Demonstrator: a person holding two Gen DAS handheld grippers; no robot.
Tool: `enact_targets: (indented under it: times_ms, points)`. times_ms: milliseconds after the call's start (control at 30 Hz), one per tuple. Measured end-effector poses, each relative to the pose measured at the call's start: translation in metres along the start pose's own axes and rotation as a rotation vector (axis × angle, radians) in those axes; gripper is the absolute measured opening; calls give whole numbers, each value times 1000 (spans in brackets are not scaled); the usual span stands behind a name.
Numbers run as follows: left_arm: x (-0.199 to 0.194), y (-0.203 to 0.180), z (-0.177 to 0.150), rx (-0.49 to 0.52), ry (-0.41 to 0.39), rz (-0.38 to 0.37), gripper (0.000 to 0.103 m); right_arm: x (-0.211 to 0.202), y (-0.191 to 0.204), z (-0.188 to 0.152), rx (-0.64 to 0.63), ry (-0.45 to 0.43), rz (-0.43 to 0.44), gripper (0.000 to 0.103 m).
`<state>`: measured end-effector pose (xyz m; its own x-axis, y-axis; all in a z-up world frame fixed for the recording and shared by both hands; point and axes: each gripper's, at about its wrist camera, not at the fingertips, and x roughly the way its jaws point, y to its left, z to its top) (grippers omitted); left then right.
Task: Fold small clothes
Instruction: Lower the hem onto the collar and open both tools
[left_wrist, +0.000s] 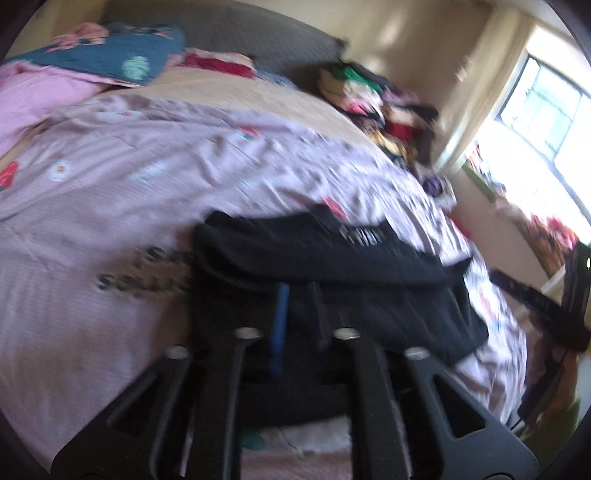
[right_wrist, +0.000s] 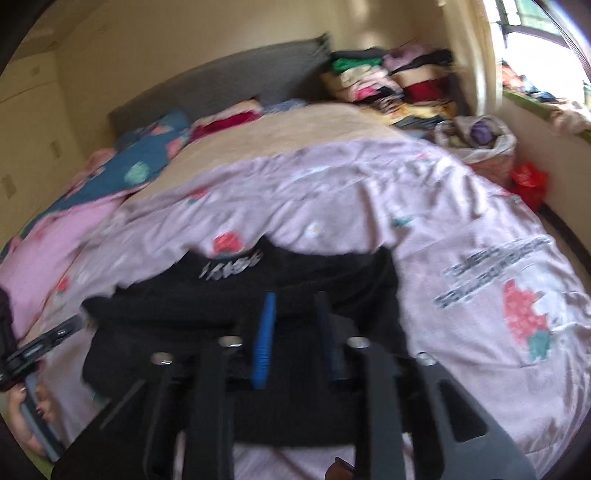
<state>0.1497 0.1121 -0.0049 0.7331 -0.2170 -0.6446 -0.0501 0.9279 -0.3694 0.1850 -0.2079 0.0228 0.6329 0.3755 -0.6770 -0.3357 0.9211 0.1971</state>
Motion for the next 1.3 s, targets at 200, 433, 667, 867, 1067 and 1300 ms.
enact_targets:
  times_ms: [200,433,667,867,1067,1300]
  points:
    - [37,-23,-19,95,103,57,2,35,11,-26,-70,140,-71,13]
    - [63,-15,-12,80,113,133,2,80,-3,-34,-11,181,-109,11]
    - [82,-5,9,29,113,151,2,108,-10,-5,4,208,-132,10]
    - [94,-1,30,7,104,170,2,123,-28,18,149,188,-123,11]
    - [93,9,42,-29,30,181,4,110,-37,27,152,67,-105,11]
    - [69,27,48,-114,-91,207,19,93,-74,24,187,-37,-192,14]
